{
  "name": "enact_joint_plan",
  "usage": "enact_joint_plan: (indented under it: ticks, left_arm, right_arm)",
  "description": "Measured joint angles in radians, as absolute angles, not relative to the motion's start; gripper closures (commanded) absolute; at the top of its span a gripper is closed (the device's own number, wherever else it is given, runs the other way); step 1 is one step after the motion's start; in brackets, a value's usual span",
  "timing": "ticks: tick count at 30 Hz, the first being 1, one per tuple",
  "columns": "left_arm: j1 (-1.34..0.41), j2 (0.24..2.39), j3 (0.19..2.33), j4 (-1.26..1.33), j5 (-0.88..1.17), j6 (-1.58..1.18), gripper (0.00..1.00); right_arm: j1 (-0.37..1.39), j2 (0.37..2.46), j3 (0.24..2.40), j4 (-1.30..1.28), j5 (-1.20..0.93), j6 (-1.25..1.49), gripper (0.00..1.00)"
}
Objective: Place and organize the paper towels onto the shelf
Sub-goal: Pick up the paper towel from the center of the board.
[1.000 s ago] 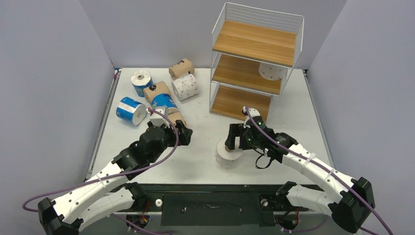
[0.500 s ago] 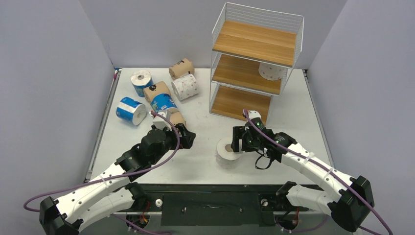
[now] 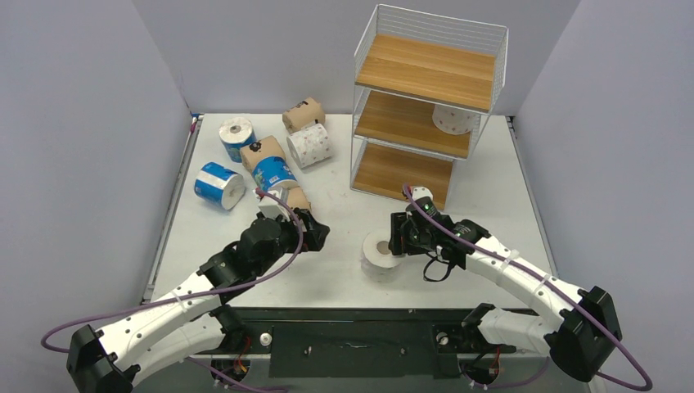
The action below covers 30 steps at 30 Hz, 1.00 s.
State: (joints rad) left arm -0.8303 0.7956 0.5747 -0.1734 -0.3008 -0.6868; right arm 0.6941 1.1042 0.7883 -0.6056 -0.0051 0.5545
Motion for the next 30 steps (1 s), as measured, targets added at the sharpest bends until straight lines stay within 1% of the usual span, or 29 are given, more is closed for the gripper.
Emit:
enact_joint_plan:
  ticks: [7,12,14,17,20,25,30]
  left_arm:
    - [-0.83,0.801,0.561,-0.15,-0.297,-0.699,0.04]
    - [-0.83,0.803,0.556,-0.125,-0.297,-0.702,0.03]
    - [-0.83,0.805,0.556,-0.117,-0.299,-0.703,0.04]
    - [-0.83,0.808,0.556,-0.107,-0.309,-0.704,0.04]
    - [-0.83,0.808,0.556,-0.086,-0.326,-0.706,0.04]
    - [-0.83,0.811,0.548,0.027,-0.352,-0.706,0.04]
    - [-0.832,0.85,0.509,0.233,-0.337,-0.688,0.04]
  right_arm:
    - [0.699,1.11,0.788,-0.594,-0.015,0.562,0.6]
    - [0.703,1.114,0.788,-0.586,-0.026,0.564,0.72]
    - [0.703,1.114,0.789,-0.587,-0.025,0.567,0.75]
    - [0.702,1.11,0.799,-0.613,-0.017,0.571,0.76]
    - [0.699,1.09,0.841,-0.693,0.006,0.574,0.76]
    - [0.682,1.058,1.008,-0.782,0.045,0.577,0.77]
    - [0.625,1.054,1.169,-0.81,0.073,0.577,0.77]
